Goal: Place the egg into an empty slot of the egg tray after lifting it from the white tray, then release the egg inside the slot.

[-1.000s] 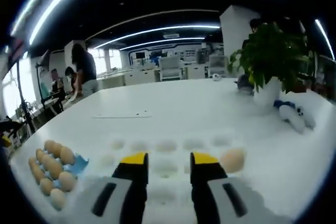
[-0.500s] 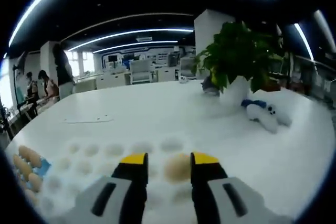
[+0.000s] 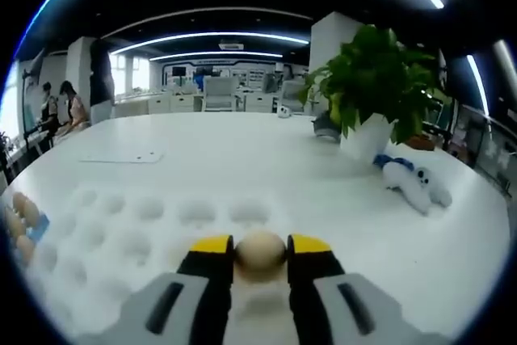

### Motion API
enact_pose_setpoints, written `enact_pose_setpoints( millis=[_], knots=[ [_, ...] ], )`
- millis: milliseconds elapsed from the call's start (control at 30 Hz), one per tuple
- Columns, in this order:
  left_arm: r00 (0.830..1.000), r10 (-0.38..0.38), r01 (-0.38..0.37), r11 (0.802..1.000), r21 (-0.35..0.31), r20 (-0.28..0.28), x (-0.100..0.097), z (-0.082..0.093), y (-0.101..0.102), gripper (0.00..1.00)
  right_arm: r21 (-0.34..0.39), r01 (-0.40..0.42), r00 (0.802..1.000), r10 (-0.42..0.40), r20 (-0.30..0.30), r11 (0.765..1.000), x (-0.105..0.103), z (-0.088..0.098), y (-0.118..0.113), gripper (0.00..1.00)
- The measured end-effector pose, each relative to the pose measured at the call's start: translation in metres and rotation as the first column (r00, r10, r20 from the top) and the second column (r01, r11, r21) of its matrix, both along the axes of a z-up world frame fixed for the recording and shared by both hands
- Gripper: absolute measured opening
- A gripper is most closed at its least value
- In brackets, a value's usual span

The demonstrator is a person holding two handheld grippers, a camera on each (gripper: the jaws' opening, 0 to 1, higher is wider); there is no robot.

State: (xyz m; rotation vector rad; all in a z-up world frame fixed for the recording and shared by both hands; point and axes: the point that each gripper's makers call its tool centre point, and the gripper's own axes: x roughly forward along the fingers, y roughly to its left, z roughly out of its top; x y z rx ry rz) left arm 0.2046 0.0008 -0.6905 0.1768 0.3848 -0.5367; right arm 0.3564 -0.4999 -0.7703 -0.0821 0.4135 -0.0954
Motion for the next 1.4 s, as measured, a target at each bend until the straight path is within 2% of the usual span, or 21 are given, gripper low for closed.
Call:
enact_pose_setpoints(
  millis=[500, 767, 1000, 1400],
  knots=[
    [1.0, -0.001, 0.001, 1.0, 0.002, 0.004, 0.0, 0.001, 0.002, 0.75, 0.005, 0.0, 1.0, 0.0, -0.003, 1.0, -0.001, 0.004, 0.0, 0.24],
    [1.0, 0.002, -0.002, 1.0, 0.002, 0.003, 0.001, 0.001, 0.002, 0.76, 0.038, -0.012, 0.998, 0.009, 0.057, 0.999, -0.005, 0.026, 0.004, 0.24],
    [1.0, -0.004, 0.004, 1.0, 0.0, 0.009, 0.002, 0.002, 0.0, 0.76, 0.059, -0.073, 0.991, 0.065, 0.12, 0.996, -0.006, 0.051, 0.027, 0.23],
    [1.0, -0.013, 0.013, 1.0, 0.001, 0.01, 0.001, 0.001, -0.001, 0.76, 0.107, -0.191, 0.97, 0.17, 0.174, 0.976, -0.004, 0.072, 0.081, 0.23]
  ],
)
